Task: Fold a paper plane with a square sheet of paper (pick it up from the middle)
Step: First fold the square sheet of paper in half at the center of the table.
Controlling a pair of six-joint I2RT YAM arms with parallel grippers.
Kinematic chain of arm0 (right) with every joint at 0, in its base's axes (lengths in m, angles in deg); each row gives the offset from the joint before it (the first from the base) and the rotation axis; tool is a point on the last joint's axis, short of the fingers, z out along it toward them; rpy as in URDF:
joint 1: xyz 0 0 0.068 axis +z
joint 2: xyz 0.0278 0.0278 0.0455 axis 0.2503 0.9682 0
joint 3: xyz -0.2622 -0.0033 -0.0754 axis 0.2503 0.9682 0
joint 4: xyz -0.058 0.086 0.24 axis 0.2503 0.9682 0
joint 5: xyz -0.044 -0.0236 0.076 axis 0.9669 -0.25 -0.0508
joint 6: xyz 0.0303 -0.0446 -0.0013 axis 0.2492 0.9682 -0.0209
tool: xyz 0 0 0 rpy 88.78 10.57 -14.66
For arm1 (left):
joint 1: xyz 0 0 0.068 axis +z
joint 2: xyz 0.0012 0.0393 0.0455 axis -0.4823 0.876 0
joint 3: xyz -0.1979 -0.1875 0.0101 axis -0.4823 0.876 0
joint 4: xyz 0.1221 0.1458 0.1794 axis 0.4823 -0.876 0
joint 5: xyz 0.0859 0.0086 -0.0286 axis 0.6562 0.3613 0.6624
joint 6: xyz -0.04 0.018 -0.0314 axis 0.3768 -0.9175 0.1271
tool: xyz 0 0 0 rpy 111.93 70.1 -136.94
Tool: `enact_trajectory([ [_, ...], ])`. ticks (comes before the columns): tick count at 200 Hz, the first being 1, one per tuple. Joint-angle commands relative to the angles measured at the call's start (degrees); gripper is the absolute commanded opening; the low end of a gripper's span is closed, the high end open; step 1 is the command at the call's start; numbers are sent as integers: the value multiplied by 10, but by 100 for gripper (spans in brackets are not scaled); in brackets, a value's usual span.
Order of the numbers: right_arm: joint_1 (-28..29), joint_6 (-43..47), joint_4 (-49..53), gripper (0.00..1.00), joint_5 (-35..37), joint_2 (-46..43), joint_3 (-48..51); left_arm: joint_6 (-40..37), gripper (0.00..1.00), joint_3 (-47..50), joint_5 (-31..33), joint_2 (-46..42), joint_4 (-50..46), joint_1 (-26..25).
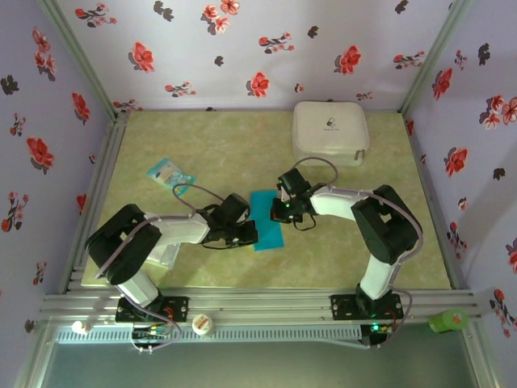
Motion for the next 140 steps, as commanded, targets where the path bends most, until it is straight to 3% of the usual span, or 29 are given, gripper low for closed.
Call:
enact_trajectory([
  [1, -3, -4, 92, 0, 67, 29, 28, -8, 1, 4, 23, -22, -41, -9],
  [46, -3, -2, 94, 0, 66, 28, 27, 4, 3, -47, 32, -37, -46, -31],
  [140, -3, -1, 96, 0, 71, 23, 34, 15, 4, 32, 19, -6, -1, -32],
])
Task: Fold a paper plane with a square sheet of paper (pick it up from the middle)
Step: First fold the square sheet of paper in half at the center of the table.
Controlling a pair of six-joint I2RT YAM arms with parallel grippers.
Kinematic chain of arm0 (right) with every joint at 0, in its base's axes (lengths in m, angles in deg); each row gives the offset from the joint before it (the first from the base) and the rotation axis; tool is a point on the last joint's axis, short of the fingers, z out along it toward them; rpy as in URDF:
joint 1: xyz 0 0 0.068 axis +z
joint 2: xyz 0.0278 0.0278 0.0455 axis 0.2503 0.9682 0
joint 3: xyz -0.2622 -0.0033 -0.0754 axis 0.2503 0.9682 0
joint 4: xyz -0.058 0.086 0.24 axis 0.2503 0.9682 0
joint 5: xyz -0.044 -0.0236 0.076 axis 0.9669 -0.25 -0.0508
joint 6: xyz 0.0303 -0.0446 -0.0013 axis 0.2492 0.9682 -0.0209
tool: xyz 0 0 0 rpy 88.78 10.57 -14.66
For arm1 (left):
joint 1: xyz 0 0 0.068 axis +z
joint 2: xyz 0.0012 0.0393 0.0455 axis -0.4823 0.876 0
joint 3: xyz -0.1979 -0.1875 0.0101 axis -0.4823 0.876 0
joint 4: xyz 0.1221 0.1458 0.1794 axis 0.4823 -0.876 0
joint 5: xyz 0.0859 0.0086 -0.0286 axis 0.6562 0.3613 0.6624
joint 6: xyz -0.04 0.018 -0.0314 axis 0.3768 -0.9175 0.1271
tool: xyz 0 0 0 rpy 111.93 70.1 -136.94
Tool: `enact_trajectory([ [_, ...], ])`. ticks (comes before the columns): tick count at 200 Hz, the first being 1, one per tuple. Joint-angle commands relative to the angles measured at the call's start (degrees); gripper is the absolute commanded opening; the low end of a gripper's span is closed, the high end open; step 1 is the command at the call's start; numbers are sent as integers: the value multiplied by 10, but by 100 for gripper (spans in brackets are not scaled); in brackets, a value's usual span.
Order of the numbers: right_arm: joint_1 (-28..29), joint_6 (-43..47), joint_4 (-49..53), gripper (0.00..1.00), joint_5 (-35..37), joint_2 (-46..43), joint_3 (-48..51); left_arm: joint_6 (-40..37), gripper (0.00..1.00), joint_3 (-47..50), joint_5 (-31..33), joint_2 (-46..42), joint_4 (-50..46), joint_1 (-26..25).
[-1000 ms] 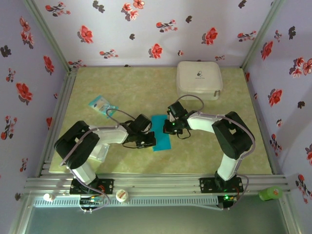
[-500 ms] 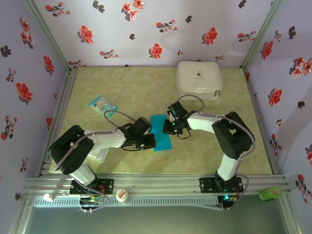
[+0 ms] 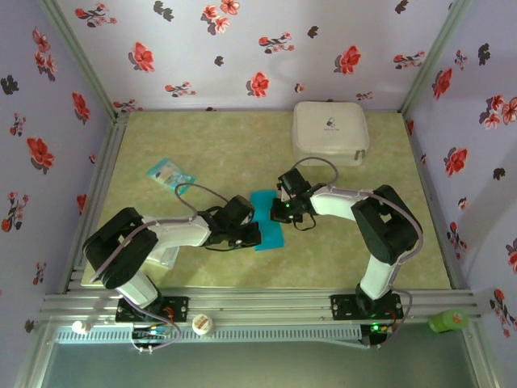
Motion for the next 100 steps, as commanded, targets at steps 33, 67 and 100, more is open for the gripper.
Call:
enact_trajectory([
  [33, -2, -4, 88, 0, 71, 22, 38, 27, 4, 94, 3, -31, 38, -6],
  [67, -2, -4, 88, 0, 72, 20, 36, -3, 4, 71, -1, -49, 12, -13],
  [100, -2, -2, 90, 0, 70, 19, 35, -12, 5, 60, -1, -68, 8, -13],
])
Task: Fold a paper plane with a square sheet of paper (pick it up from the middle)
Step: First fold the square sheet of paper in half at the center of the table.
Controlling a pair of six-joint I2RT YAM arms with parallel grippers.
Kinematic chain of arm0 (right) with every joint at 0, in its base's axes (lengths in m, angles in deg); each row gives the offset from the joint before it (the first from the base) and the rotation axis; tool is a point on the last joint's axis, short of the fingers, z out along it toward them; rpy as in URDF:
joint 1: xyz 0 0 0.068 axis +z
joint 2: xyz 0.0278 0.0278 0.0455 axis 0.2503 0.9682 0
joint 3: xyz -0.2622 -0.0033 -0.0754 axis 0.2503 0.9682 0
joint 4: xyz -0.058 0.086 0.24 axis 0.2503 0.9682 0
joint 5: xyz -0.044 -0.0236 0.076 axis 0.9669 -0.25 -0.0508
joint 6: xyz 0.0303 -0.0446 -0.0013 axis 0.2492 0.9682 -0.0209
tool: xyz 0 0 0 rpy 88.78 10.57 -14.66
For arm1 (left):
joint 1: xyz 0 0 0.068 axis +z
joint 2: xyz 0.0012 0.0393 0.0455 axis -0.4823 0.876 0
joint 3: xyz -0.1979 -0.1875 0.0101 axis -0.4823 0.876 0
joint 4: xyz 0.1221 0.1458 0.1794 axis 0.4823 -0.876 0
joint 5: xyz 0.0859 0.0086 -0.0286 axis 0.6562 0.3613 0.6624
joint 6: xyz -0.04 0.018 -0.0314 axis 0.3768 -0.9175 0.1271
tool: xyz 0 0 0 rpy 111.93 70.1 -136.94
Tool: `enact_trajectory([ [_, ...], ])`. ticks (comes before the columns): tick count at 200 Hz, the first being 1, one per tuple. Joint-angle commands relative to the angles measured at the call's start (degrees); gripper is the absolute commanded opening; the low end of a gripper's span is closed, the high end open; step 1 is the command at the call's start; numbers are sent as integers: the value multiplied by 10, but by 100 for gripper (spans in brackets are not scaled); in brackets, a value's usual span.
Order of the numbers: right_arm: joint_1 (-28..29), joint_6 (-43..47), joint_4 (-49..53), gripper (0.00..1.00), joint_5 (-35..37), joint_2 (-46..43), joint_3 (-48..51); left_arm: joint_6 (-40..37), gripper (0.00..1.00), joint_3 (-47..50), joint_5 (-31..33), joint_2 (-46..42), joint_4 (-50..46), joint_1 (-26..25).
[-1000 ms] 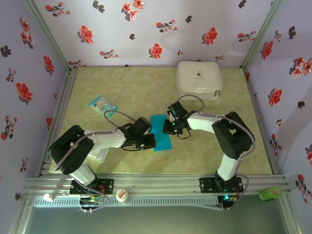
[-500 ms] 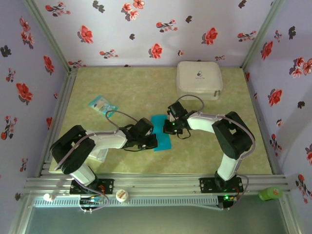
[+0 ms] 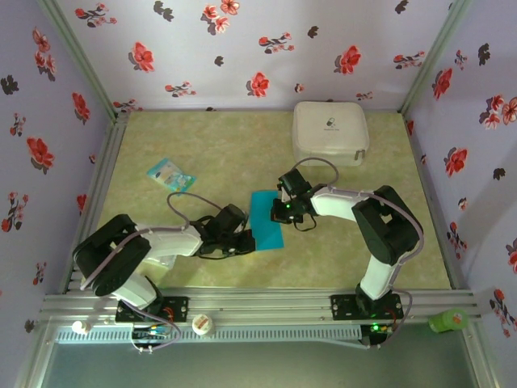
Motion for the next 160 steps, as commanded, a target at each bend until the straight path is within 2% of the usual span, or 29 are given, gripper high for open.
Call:
enact_trajectory([
  [1, -2, -1, 92, 0, 69, 23, 30, -20, 5, -11, -1, -23, -40, -7],
  [38, -2, -3, 90, 0, 73, 18, 33, -5, 8, 0, -22, -46, 25, 10],
  [75, -2, -5, 82, 0, 67, 17, 35, -9, 8, -24, -45, -22, 34, 33],
  [109, -2, -6, 78, 0, 66, 18, 39, -13, 8, -35, -63, 18, 46, 33],
  [160, -3, -4, 79, 0, 69, 22, 42, -1, 8, 10, -74, 34, 87, 27],
])
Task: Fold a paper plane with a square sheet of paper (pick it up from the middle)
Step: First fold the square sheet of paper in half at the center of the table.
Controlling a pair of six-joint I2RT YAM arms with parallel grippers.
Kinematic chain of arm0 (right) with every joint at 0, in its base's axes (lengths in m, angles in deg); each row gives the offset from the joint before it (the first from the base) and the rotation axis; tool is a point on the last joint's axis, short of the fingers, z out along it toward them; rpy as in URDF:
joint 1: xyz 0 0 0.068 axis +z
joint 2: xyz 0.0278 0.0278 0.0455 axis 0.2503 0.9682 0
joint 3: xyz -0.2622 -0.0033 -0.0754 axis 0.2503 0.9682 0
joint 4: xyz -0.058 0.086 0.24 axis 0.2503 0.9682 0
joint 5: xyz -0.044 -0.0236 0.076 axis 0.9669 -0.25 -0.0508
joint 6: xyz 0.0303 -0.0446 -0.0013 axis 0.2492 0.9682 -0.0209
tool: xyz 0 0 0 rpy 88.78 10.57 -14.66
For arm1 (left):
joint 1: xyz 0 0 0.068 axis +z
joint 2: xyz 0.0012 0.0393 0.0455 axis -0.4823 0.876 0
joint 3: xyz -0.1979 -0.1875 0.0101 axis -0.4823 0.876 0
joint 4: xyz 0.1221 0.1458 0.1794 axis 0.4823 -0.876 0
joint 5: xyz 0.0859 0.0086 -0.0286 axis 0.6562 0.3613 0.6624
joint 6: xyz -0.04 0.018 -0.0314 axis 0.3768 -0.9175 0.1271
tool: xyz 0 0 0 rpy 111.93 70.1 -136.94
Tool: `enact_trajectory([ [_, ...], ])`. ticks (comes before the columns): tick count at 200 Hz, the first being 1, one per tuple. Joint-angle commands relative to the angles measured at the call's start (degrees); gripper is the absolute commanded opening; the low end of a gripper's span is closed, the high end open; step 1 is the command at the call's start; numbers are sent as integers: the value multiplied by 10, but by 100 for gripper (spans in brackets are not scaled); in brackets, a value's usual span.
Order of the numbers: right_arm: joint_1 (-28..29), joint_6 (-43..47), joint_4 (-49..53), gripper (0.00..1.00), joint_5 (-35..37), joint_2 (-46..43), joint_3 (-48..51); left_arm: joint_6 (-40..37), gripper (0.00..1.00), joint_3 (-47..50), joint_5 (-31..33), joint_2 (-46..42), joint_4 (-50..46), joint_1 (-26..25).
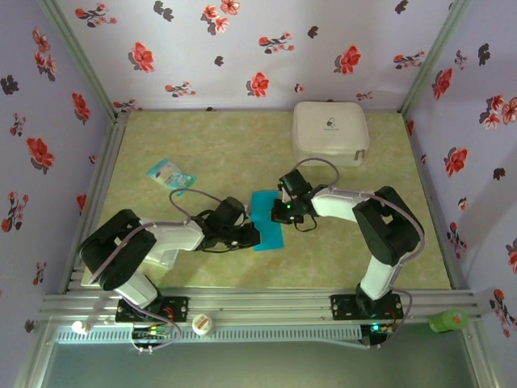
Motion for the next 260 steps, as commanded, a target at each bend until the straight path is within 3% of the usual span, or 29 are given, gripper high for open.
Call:
enact_trajectory([
  [1, -3, -3, 89, 0, 68, 27, 34, 4, 8, 25, -13, 5, 24, -4],
  [45, -2, 0, 93, 0, 72, 25, 33, 0, 9, 75, -18, 10, 15, -13],
  [168, -2, 0, 91, 0, 75, 28, 35, -103, 9, -4, 4, -16, -161, -27],
  [199, -2, 1, 82, 0, 73, 23, 37, -108, 10, -8, -28, -48, -129, -28],
  [227, -2, 7, 84, 0, 70, 26, 33, -122, 9, -36, -40, -90, -145, 13],
  [260, -2, 7, 87, 0, 69, 25, 32, -129, 5, -84, -77, -77, -138, 113],
])
